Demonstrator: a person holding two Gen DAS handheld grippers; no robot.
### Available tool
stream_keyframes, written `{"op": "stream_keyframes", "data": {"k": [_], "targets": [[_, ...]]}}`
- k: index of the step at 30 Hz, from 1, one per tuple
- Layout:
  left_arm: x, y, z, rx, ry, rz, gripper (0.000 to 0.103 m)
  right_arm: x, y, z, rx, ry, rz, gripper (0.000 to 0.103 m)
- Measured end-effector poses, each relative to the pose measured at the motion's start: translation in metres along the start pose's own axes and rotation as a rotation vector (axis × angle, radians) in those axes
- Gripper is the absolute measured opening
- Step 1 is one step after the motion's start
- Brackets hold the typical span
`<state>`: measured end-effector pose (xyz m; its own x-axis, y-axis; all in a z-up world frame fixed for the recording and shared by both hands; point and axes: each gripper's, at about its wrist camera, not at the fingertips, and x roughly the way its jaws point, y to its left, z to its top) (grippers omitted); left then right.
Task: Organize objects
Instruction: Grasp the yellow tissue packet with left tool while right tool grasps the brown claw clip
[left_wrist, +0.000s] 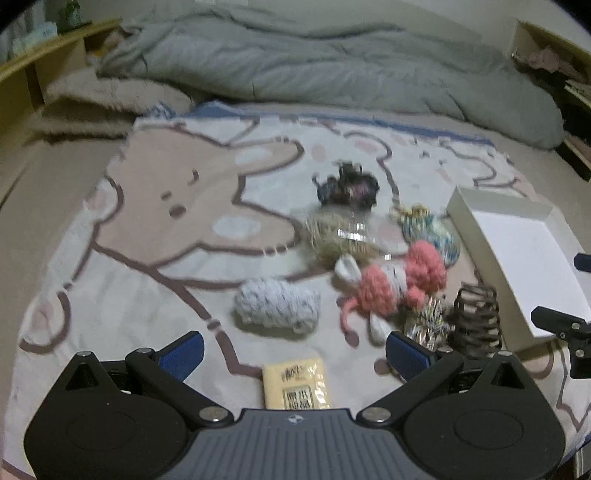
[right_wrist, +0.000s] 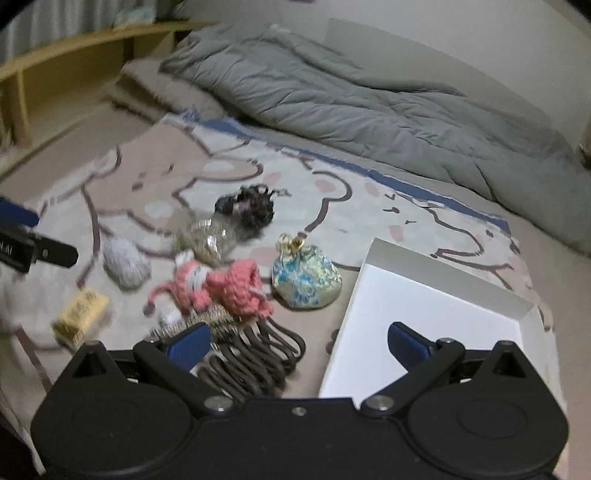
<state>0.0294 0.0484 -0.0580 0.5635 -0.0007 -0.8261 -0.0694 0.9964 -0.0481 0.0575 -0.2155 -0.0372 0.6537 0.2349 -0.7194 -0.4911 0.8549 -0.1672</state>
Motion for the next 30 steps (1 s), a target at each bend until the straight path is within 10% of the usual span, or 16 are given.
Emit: {"op": "stream_keyframes", "data": {"k": [19,30], "targets": [[0.048,0.012,-0.022,-0.090,0.190,-0.121,0.090,0.024,0.077,-0.042,-0.626,-0.023,0.008,0.070],[0.076,0.022,-0.026,-0.135,0.281,-0.159,0.074,0.057,0.096,-0.057,-0.800,0.101,-0.050,0.022]]}}
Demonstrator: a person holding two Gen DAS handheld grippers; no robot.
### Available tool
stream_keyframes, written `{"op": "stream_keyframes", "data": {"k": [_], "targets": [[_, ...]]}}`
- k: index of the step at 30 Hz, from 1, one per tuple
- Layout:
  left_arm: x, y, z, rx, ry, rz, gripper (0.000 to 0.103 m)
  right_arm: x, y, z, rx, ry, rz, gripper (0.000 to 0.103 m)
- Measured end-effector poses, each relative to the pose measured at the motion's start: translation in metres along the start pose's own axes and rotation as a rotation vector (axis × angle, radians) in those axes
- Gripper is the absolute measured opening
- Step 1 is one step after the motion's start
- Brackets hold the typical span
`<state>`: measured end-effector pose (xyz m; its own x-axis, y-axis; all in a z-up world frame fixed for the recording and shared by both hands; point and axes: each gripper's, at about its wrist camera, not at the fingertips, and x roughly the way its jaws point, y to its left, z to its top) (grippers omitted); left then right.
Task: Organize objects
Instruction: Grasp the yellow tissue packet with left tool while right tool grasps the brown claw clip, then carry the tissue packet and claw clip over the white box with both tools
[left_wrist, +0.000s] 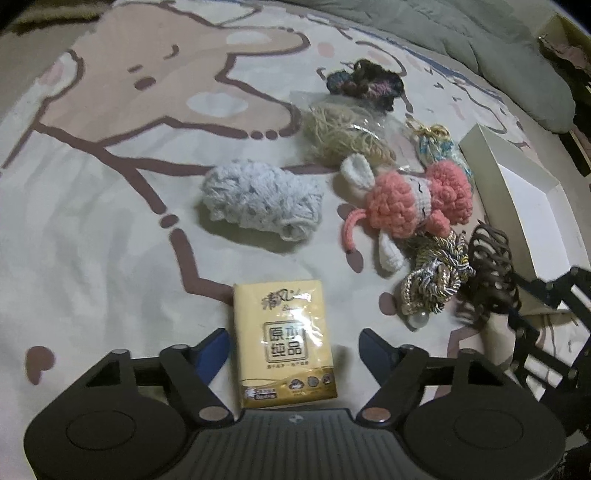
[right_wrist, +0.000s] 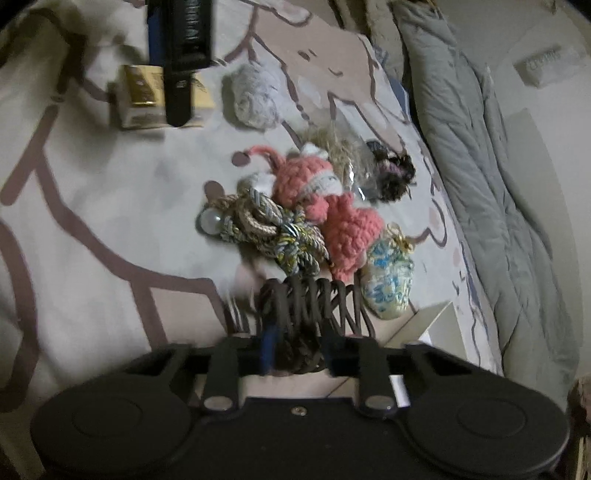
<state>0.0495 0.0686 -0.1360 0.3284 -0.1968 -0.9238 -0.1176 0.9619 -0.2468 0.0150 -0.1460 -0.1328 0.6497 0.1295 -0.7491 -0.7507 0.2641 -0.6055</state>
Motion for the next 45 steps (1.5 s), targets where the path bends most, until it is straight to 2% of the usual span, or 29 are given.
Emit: {"op": "stream_keyframes", "data": {"k": [2,4,5,8,12,15,17,18,19,22,26,27,32,35,37,42,44,45], "targets": [[0.006,0.000,0.000,0.013,0.019,0.004,0.067,0.000,-0.010,0.002,0.056,0.010,-0.003,0.018],[0.010,0.001,0.000,0.023,0.029,0.017,0.062,-0.002,-0.024,0.002,0.153,0.007,0.004,0.008],[0.011,0.000,0.000,0.030,0.028,0.021,0.058,-0.004,-0.033,0.002,0.203,0.005,0.014,0.007],[0.009,0.001,0.001,0.044,0.017,0.011,0.054,-0.010,-0.062,-0.004,0.413,-0.005,0.119,0.007],[0.005,0.000,-0.002,0.046,0.002,-0.018,0.053,-0.018,-0.096,-0.025,0.750,-0.053,0.373,0.007],[0.003,-0.005,-0.005,0.063,-0.007,-0.024,0.053,-0.016,-0.110,-0.044,1.008,-0.089,0.633,0.007],[0.004,-0.007,-0.006,0.078,-0.012,-0.015,0.053,-0.007,-0.110,-0.051,1.129,-0.076,0.772,0.007],[0.004,-0.008,-0.006,0.084,-0.014,-0.005,0.053,-0.002,-0.108,-0.053,1.162,-0.047,0.800,0.006],[0.005,-0.008,-0.007,0.087,-0.015,0.004,0.054,0.000,-0.104,-0.053,1.169,-0.009,0.792,0.006],[0.008,-0.008,-0.008,0.092,-0.015,0.019,0.054,0.004,-0.096,-0.048,1.126,0.087,0.690,0.013],[0.008,-0.010,-0.010,0.097,-0.019,0.028,0.054,-0.004,-0.098,-0.047,1.039,0.122,0.494,0.030],[0.008,-0.010,-0.010,0.096,-0.020,0.028,0.054,-0.005,-0.100,-0.049,1.028,0.114,0.469,0.034],[0.009,-0.011,-0.011,0.105,-0.018,0.028,0.054,-0.010,-0.108,-0.056,1.090,0.068,0.479,0.036],[0.009,-0.013,-0.013,0.111,-0.018,0.033,0.054,-0.004,-0.108,-0.049,1.070,0.046,0.519,0.048],[0.010,-0.014,-0.014,0.111,-0.016,0.035,0.055,-0.005,-0.103,-0.040,1.025,0.048,0.531,0.055],[0.011,-0.015,-0.015,0.124,-0.010,0.036,0.054,-0.001,-0.080,-0.018,0.844,0.112,0.486,0.063],[0.010,-0.015,-0.015,0.125,-0.008,0.028,0.054,0.001,-0.076,-0.015,0.813,0.116,0.478,0.064],[0.009,-0.015,-0.015,0.126,-0.008,0.023,0.054,0.002,-0.075,-0.014,0.810,0.119,0.476,0.061]]}}
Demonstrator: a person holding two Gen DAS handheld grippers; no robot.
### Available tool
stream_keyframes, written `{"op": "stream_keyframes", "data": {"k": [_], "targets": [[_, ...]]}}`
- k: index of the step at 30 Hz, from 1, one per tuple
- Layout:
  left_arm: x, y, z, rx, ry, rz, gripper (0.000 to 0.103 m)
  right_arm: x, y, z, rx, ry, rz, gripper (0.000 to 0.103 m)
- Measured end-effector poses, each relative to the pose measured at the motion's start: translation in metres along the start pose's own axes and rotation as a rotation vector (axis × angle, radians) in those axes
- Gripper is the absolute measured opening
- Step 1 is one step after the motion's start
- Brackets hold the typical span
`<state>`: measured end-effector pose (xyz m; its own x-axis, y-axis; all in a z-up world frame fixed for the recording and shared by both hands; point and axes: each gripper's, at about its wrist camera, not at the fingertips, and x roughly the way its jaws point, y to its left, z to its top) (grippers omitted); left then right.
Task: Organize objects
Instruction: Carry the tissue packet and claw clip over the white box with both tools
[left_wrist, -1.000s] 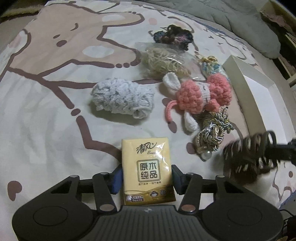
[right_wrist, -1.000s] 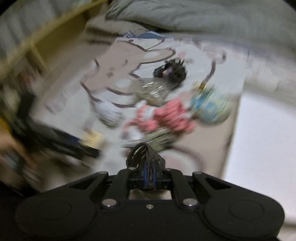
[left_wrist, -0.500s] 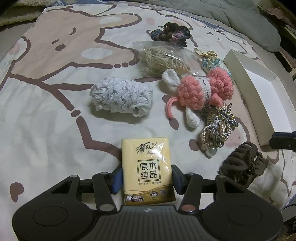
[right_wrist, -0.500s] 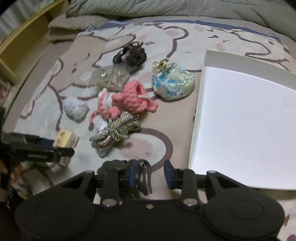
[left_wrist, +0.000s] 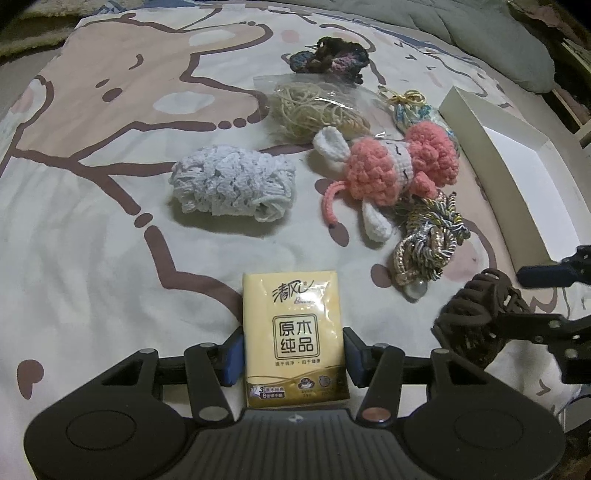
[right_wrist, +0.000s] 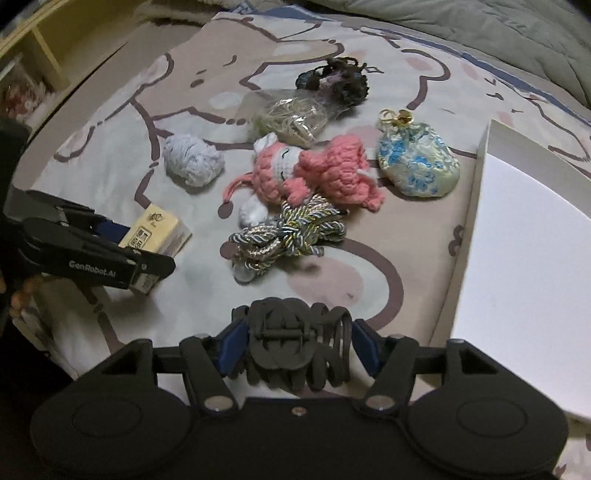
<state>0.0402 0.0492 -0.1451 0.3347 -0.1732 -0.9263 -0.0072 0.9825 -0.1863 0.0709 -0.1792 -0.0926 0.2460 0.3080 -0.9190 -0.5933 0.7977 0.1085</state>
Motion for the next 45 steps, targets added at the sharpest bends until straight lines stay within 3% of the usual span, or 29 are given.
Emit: {"op": "stream_keyframes", "data": {"k": [3,4,13,26,34,45], "targets": [[-0.004,-0.002,0.000,-0.003,-0.007,-0.013,0.053,0.002,0.000,-0.001,0.015,0.007,0.026,0.044],[-0.006,-0.003,0.000,0.001,-0.012,-0.018,0.053,0.000,0.003,0.000,0.002,-0.002,0.018,0.042],[-0.035,-0.015,0.008,-0.006,-0.105,-0.044,0.053,-0.016,0.004,-0.003,0.023,-0.059,0.012,0.042],[-0.093,-0.042,0.038,-0.073,-0.301,-0.117,0.053,-0.095,-0.029,0.000,0.172,-0.338,-0.026,0.042],[-0.116,-0.075,0.082,-0.066,-0.395,-0.125,0.053,-0.132,-0.062,0.015,0.256,-0.459,-0.080,0.042],[-0.096,-0.141,0.162,-0.010,-0.433,-0.167,0.053,-0.154,-0.120,0.053,0.392,-0.563,-0.142,0.042]]}}
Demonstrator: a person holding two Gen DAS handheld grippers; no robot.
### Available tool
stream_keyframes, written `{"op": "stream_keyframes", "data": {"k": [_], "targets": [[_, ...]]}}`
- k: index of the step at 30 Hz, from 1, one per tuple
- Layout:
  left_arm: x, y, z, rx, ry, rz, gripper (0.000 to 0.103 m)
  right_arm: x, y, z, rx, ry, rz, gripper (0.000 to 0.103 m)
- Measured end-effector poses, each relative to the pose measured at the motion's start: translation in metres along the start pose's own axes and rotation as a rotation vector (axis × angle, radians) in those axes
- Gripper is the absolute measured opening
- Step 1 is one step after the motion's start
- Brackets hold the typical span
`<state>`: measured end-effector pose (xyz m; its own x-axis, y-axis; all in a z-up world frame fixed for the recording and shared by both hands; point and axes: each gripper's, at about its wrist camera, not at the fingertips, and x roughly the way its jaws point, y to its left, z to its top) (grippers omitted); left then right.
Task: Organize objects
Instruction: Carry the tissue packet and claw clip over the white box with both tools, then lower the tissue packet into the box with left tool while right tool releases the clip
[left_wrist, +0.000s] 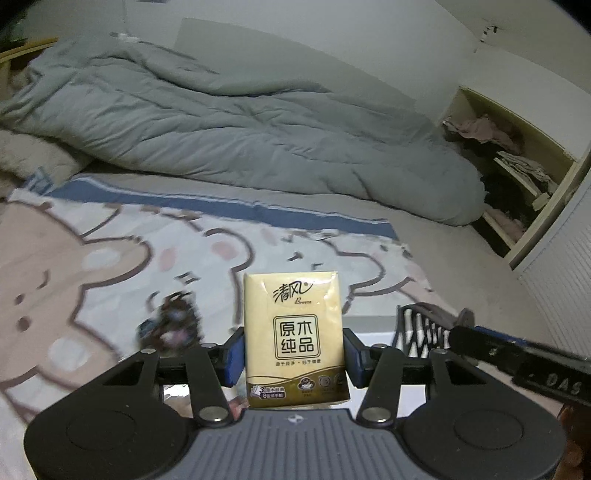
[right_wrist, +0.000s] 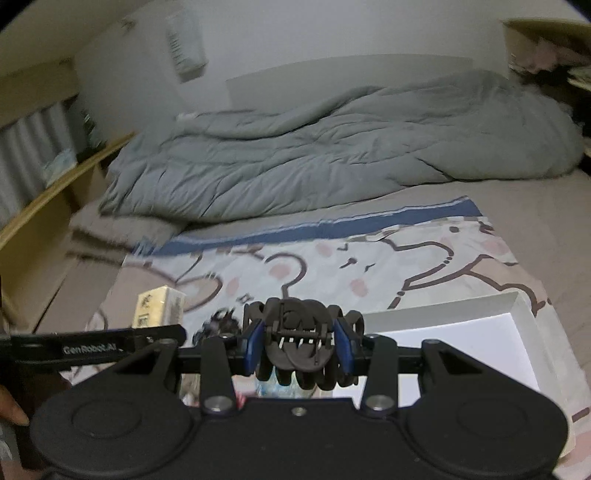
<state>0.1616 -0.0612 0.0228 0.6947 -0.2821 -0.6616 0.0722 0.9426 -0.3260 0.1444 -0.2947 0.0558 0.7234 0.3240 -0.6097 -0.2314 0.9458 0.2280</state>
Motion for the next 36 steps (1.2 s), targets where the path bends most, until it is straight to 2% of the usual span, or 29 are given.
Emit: {"op": "stream_keyframes", "data": {"k": [6,12,18,24,27,29,30,31,36], "targets": [[0.052,-0.026,0.009,0.001,0.044,-0.053,0.053,0.029,-0.036,0.009,0.042,-0.005,-0.096,0.042],[0.110,-0.036,0.000,-0.010,0.134,-0.115,0.053,0.064,-0.074,0.006,0.057,0.058,-0.172,0.042],[0.152,-0.034,-0.009,-0.035,0.195,-0.138,0.053,0.094,-0.094,-0.004,0.059,0.128,-0.198,0.042],[0.181,-0.021,-0.023,-0.098,0.254,-0.161,0.053,0.117,-0.103,-0.010,0.052,0.188,-0.210,0.042],[0.187,-0.021,-0.026,-0.104,0.251,-0.173,0.053,0.126,-0.104,-0.014,0.039,0.213,-0.223,0.042],[0.190,-0.019,-0.027,-0.115,0.249,-0.187,0.056,0.131,-0.105,-0.016,0.035,0.225,-0.225,0.042],[0.190,-0.018,-0.026,-0.121,0.254,-0.184,0.064,0.133,-0.105,-0.017,0.032,0.230,-0.225,0.042],[0.191,-0.016,-0.026,-0.122,0.252,-0.179,0.067,0.135,-0.105,-0.017,0.031,0.234,-0.224,0.042],[0.189,-0.011,-0.022,-0.113,0.252,-0.156,0.067,0.142,-0.105,-0.019,0.016,0.250,-0.225,0.042]]}}
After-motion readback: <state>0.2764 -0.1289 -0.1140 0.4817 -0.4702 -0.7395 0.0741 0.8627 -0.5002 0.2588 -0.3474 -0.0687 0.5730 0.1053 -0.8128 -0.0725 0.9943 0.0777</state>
